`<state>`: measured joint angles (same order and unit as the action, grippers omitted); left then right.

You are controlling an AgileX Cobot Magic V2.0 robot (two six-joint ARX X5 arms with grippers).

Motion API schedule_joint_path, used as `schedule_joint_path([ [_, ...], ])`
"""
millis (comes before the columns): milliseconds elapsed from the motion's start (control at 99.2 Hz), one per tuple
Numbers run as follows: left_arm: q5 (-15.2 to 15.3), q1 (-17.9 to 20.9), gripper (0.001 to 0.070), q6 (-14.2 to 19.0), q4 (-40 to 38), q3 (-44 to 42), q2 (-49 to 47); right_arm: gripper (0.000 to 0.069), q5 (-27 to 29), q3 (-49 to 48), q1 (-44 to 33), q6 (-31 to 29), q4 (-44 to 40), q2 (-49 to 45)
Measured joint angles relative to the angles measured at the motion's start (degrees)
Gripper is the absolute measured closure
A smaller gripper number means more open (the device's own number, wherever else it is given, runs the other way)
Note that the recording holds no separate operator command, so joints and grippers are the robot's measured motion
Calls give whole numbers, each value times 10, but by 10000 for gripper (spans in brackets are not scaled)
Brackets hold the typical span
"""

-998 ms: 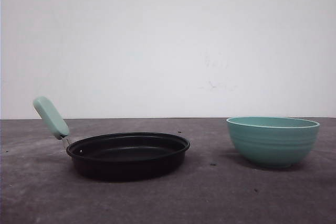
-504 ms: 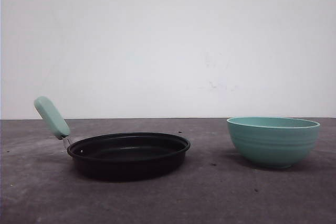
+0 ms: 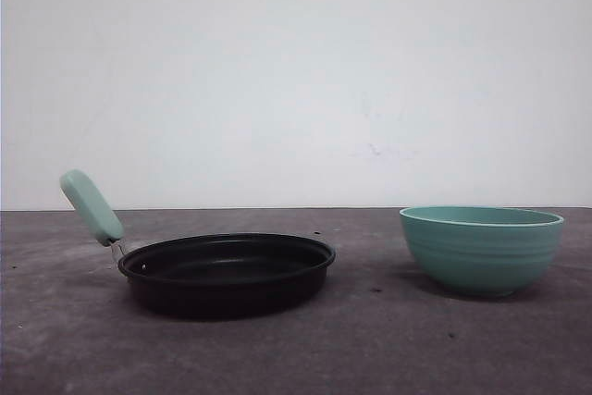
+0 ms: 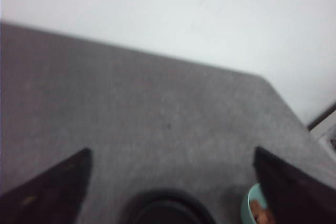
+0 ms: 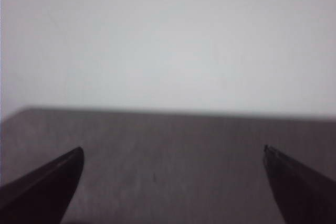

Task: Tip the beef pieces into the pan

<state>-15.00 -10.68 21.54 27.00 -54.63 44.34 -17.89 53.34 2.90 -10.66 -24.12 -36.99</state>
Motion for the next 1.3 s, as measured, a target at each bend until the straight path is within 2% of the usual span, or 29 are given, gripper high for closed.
schedule_joint_path([
  [61,-1,0,17,12,16,0,0,7,1,0,0,-2,-33,-23],
  [313,-20,0,18,62,20,0,7,7,30,0,0,-3,-131,-148],
  [424,-49,0,18,80,21,0,28,7,29,0,0,-3,-140,-224],
  [535,-68,0,18,84,26,0,44,7,29,0,5,-3,-149,-298],
  [666,-70,0,18,86,19,13,48,7,27,0,17,-3,-153,-349],
  [928,-73,5,18,92,-1,101,85,8,17,-1,50,-3,-151,-370],
  [998,-75,0,18,97,-7,124,85,50,27,-1,57,-3,-149,-373],
  [1099,-77,-1,18,108,-59,155,84,134,36,-1,58,-3,-139,-388],
  [1220,-90,-1,55,132,-122,183,105,156,40,-1,57,-3,-138,-404],
  [1301,-93,-1,72,148,-132,185,145,159,40,-1,59,-3,-133,-407],
])
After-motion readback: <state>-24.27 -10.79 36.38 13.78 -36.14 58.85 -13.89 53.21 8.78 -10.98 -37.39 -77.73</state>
